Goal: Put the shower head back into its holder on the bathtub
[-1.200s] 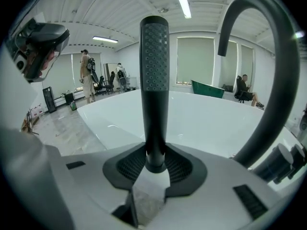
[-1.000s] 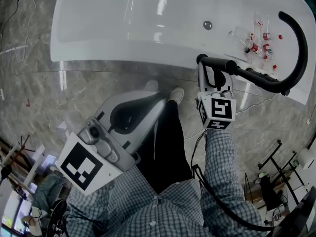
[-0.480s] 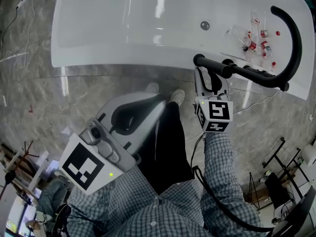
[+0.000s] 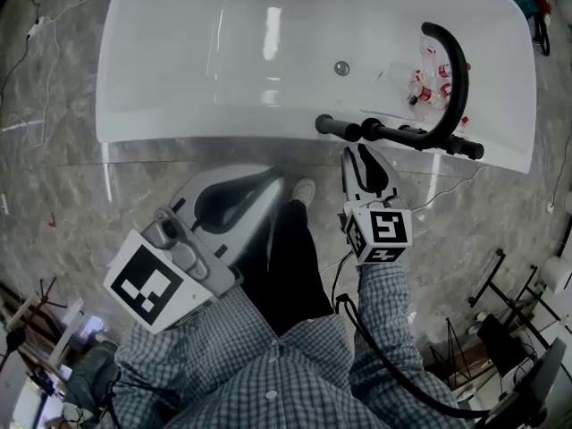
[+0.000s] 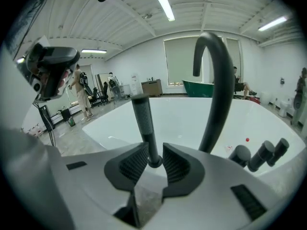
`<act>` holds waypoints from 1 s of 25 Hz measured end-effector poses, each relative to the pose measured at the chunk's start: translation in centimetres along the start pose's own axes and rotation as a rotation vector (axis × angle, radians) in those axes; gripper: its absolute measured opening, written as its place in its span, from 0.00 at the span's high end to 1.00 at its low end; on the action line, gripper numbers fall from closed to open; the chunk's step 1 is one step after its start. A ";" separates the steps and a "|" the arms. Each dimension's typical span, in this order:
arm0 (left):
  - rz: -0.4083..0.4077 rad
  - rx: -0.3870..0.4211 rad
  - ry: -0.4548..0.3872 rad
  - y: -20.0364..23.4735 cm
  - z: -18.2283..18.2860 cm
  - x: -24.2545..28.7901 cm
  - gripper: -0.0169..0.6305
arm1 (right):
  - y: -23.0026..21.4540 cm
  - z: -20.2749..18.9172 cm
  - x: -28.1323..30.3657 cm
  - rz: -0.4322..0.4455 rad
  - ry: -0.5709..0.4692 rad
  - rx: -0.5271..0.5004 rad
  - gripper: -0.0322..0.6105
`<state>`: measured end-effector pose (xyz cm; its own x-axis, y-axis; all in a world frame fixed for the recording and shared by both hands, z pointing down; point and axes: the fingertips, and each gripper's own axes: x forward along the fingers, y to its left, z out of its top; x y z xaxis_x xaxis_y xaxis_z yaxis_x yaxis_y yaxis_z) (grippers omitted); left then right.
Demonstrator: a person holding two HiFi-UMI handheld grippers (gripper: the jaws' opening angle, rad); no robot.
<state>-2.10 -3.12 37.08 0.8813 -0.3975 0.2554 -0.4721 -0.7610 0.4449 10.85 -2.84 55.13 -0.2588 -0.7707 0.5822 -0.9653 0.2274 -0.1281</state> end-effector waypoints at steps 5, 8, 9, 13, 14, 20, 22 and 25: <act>-0.006 0.051 -0.014 -2.0 3.6 -0.5 0.96 | -0.4 5.4 -4.6 0.002 -0.075 0.010 0.88; 0.005 0.083 -0.028 -2.7 5.9 -1.2 0.96 | 0.3 8.8 -6.8 0.017 -0.118 0.009 0.89; 0.010 0.093 -0.036 -3.0 6.8 -1.5 0.96 | 0.6 9.9 -7.5 0.024 -0.132 0.003 0.89; 0.023 0.122 -0.053 -4.1 9.7 -2.5 0.96 | 1.7 14.2 -10.4 0.051 -0.176 -0.019 0.90; 0.025 0.133 -0.055 -4.4 10.3 -2.7 0.96 | 1.8 15.3 -11.1 0.055 -0.191 -0.016 0.90; 0.028 0.159 -0.074 -7.7 13.1 -3.9 0.96 | 1.5 21.2 -16.8 0.054 -0.290 0.023 0.90; 0.025 0.183 -0.095 -8.7 14.3 -3.8 0.96 | 1.1 23.0 -18.3 0.055 -0.330 0.019 0.90; 0.020 0.199 -0.126 -9.7 15.6 -3.9 0.96 | 1.0 24.4 -19.6 0.055 -0.359 0.003 0.90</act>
<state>-0.67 -2.26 18.38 0.8732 -0.4645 0.1477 -0.4874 -0.8336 0.2599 14.11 -2.05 24.04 -0.3056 -0.9172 0.2556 -0.9495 0.2734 -0.1541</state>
